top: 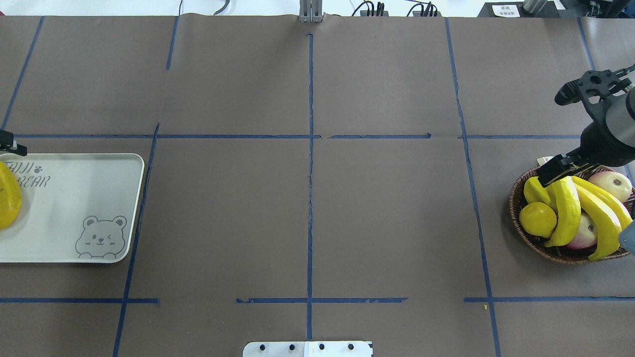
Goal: Transfer all bananas from basket to plate
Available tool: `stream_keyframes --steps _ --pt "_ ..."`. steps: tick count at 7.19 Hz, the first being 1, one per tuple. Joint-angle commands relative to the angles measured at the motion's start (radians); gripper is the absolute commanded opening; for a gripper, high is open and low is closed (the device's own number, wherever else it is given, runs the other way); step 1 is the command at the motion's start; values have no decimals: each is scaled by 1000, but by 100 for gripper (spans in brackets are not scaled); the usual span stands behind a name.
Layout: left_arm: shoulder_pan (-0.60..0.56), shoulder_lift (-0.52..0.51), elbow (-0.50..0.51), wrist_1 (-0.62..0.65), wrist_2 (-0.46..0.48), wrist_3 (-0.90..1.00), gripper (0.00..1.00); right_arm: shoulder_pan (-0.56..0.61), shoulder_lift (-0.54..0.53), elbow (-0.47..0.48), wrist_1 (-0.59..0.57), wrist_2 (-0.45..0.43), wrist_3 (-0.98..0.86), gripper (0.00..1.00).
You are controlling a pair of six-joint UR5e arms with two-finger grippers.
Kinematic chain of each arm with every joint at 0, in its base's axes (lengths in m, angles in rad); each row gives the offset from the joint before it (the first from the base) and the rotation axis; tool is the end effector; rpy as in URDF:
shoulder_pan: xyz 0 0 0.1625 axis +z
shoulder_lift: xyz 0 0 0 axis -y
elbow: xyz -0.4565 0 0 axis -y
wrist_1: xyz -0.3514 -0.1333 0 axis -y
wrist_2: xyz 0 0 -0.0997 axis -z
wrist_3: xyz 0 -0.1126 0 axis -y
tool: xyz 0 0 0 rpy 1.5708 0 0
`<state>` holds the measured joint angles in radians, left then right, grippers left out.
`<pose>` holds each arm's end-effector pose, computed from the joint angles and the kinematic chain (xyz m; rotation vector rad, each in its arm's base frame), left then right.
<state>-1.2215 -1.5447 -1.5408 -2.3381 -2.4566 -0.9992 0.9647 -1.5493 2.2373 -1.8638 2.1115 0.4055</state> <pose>0.1144 -0.4489 0.6274 -0.0107 1.0746 -0.2717 -0.1719 -0.3803 0.4465 0.0788 -0.6557 -0.3000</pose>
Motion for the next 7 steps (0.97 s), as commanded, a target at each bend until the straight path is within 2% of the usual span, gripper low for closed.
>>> stream_keyframes --steps 1,2,4,6,7 --pt "-6 -29 -19 -1 -10 -4 100 6 -122 28 133 -4 112 99" --pt "-6 -31 -25 -1 -10 -6 100 5 -159 22 253 -11 253 99" --pt "-6 -32 -32 -7 -4 -1 100 -21 -292 3 502 -62 410 99" --pt "-6 -32 -39 -7 -5 1 100 -197 -313 -14 575 -251 650 99" --pt "-6 -32 -39 -7 -4 2 100 -243 -313 -31 586 -280 673 98"
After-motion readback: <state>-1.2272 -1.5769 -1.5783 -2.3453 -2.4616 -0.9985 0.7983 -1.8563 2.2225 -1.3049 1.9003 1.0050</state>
